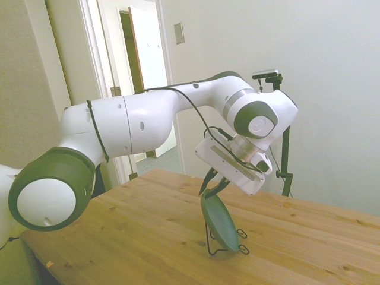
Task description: Load the plate
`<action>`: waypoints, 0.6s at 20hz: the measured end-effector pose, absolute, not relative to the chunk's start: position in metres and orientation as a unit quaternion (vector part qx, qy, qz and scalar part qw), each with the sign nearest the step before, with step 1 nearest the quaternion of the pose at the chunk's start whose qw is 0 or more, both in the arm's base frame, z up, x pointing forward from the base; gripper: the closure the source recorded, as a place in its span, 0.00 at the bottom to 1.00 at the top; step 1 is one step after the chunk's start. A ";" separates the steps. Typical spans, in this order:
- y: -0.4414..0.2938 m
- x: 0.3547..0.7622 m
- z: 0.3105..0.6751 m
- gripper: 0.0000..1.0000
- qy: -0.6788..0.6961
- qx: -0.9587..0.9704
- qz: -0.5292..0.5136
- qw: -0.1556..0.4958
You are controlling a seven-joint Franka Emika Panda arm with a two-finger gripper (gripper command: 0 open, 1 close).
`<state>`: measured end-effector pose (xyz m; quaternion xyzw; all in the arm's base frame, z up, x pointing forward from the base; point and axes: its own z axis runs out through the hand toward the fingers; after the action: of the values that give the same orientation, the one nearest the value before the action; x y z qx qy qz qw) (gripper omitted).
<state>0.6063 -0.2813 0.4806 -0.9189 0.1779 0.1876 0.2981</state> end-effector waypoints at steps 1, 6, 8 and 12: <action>-0.284 0.606 0.482 0.00 0.181 -0.920 0.184 0.295; -0.297 0.594 0.526 0.00 0.199 -0.932 0.142 0.266; -0.299 0.584 0.559 0.00 0.202 -0.940 0.119 0.249; -0.283 0.556 0.633 0.00 0.193 -0.955 0.074 0.214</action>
<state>0.5565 -0.2833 0.6331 -0.9547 0.1933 0.0738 0.2141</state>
